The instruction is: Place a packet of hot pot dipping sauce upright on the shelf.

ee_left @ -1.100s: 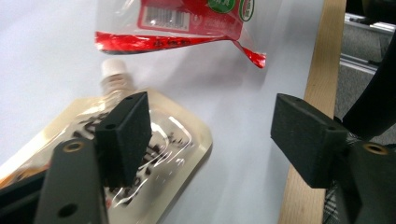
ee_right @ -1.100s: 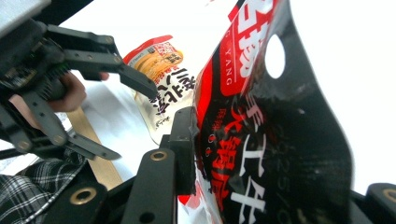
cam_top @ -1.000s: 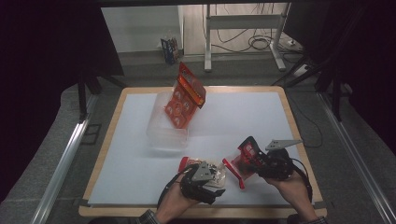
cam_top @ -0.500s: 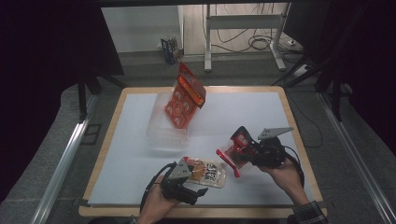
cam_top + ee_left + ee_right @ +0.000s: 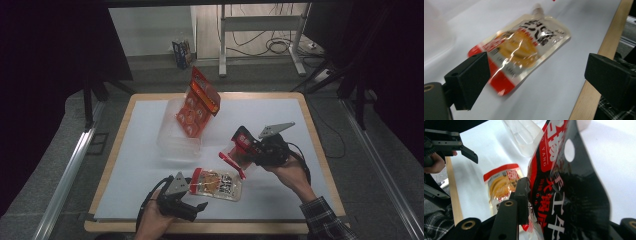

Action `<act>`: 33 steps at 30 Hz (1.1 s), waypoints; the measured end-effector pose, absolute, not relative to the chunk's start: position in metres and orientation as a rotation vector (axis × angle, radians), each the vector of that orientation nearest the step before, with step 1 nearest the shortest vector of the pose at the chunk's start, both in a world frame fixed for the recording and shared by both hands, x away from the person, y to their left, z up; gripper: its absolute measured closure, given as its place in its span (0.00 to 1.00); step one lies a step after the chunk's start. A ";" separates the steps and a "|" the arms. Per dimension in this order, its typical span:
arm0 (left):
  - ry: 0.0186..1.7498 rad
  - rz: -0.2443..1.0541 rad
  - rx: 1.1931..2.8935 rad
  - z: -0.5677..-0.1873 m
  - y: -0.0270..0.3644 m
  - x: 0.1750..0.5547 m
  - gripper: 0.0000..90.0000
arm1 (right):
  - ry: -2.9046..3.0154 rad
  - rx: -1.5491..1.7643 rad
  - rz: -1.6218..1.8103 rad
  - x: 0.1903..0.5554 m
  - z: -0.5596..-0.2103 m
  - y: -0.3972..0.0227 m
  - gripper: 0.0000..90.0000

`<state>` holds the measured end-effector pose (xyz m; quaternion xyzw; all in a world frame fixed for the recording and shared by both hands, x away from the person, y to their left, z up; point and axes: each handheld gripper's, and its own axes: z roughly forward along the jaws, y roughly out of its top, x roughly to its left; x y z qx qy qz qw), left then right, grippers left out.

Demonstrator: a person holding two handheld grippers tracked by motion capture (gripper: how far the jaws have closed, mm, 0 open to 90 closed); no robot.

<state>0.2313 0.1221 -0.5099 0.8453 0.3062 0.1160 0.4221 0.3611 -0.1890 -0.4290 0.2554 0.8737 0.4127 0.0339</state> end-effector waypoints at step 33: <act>0.828 0.364 2.123 -0.520 0.147 0.222 0.02 | 2.844 0.541 1.079 0.409 -0.418 -0.085 0.76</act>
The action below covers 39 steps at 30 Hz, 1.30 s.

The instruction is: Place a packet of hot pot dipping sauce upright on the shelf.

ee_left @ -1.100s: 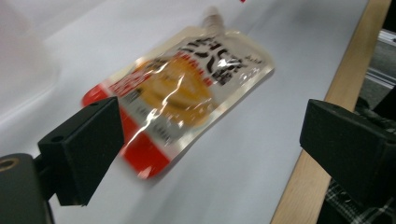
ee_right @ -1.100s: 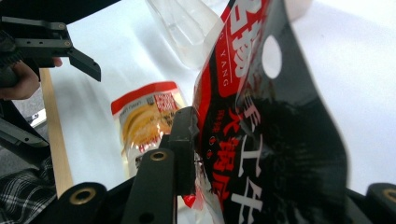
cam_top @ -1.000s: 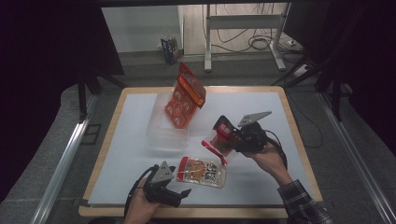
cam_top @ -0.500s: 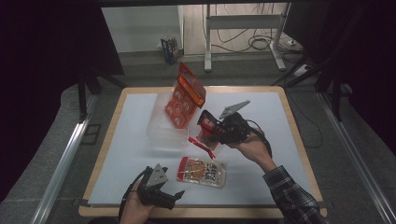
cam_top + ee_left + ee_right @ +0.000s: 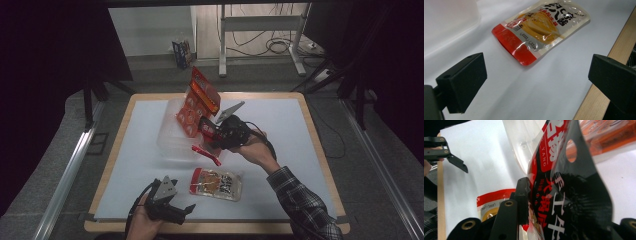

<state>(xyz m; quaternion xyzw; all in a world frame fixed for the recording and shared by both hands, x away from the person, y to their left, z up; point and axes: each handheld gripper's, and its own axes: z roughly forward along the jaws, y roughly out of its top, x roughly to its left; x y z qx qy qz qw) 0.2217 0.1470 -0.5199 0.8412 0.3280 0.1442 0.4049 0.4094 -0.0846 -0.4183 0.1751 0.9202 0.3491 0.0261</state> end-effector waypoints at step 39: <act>0.816 0.352 2.133 -0.521 0.146 0.222 0.02 | 2.844 0.328 0.989 0.425 -0.415 0.005 0.76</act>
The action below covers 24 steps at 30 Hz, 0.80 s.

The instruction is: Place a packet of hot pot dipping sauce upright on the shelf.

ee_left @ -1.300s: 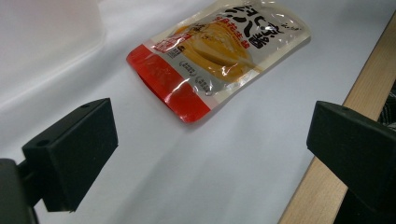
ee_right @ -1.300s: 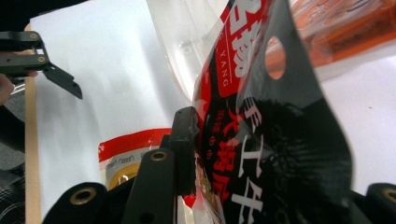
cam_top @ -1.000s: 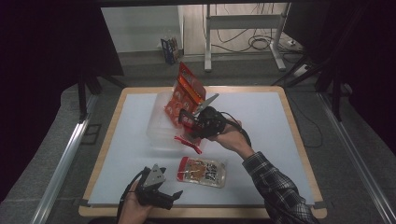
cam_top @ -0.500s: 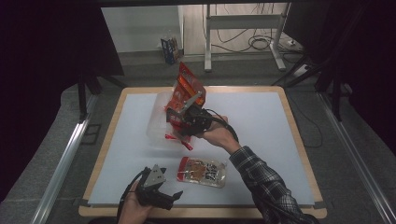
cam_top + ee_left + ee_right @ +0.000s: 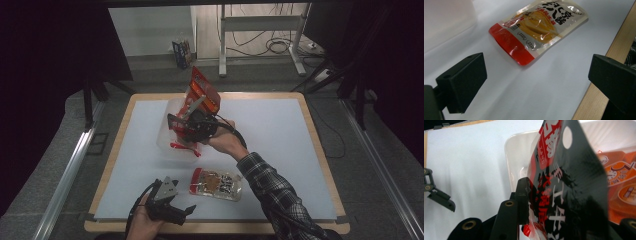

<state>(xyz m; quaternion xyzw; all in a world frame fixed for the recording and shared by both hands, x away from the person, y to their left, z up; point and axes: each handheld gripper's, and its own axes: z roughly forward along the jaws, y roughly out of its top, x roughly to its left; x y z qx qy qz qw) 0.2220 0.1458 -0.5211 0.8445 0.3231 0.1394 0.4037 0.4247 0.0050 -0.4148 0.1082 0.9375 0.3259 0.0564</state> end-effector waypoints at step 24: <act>0.810 0.347 2.137 -0.522 0.145 0.222 0.02 | 2.822 0.318 1.055 0.424 -0.428 0.041 0.77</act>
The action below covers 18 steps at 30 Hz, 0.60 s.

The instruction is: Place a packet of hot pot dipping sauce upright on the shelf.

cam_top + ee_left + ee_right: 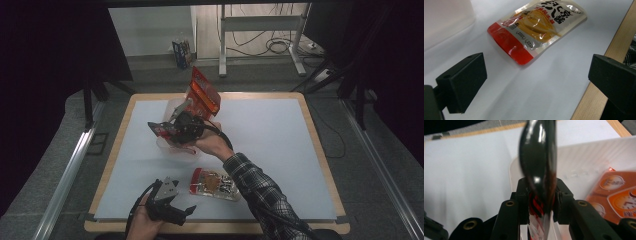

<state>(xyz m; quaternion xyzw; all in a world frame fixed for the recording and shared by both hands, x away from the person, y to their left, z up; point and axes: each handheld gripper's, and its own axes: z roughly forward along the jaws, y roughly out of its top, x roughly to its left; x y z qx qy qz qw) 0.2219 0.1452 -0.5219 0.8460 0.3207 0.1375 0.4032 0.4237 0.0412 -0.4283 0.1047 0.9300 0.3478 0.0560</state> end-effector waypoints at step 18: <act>0.806 0.343 2.147 -0.523 0.144 0.222 0.02 | 2.833 0.357 1.057 0.426 -0.447 0.035 0.61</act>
